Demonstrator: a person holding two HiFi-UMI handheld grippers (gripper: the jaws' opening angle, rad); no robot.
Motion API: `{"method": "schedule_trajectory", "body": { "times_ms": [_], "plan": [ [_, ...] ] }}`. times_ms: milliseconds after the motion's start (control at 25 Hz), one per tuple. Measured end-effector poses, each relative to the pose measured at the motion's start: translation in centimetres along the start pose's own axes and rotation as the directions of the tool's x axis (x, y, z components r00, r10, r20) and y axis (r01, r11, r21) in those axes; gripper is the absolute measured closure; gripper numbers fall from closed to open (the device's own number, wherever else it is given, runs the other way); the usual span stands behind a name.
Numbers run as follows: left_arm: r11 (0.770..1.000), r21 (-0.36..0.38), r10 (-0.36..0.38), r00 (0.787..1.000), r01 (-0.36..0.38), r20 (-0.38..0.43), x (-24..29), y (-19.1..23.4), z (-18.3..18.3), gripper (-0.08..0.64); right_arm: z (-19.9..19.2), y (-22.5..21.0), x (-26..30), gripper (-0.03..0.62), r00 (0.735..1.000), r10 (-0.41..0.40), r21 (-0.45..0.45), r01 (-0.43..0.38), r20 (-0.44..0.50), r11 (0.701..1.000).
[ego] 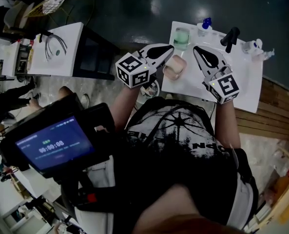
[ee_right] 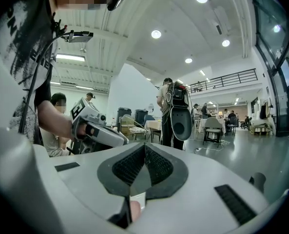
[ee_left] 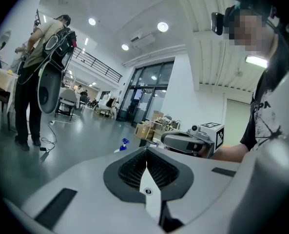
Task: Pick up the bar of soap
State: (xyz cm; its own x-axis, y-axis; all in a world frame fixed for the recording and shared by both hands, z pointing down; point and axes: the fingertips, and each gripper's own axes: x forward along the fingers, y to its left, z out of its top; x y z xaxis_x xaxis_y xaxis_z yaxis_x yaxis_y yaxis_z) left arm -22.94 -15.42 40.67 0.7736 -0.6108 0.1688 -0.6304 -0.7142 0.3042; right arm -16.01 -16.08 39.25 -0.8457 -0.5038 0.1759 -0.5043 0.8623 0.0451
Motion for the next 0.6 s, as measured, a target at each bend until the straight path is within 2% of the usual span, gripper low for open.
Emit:
{"method": "schedule_trajectory", "body": {
  "times_ms": [120,400,520,600],
  "plan": [
    [0.999,-0.014,-0.031,0.999,0.031,-0.033,-0.1,0.1,-0.9,0.548,-0.7,0.4,0.4,0.577,1.000,0.007,0.022,-0.007,-0.015,1.000],
    [0.999,-0.030,-0.033,0.994,0.030,-0.105,-0.3,1.9,-3.2,0.548,-2.9,1.3,2.2,0.575,0.994,0.035,0.050,-0.030,-0.103,0.998],
    [0.997,-0.063,-0.051,0.991,0.043,-0.125,-0.4,2.8,-4.6,0.545,-4.5,1.9,2.8,0.574,0.990,0.046,0.065,-0.037,-0.137,0.997],
    [0.994,-0.091,-0.066,0.987,0.053,-0.144,-0.4,3.3,-5.6,0.539,-5.9,2.2,3.2,0.535,0.984,0.051,0.081,-0.038,-0.170,0.996]
  ]
}}
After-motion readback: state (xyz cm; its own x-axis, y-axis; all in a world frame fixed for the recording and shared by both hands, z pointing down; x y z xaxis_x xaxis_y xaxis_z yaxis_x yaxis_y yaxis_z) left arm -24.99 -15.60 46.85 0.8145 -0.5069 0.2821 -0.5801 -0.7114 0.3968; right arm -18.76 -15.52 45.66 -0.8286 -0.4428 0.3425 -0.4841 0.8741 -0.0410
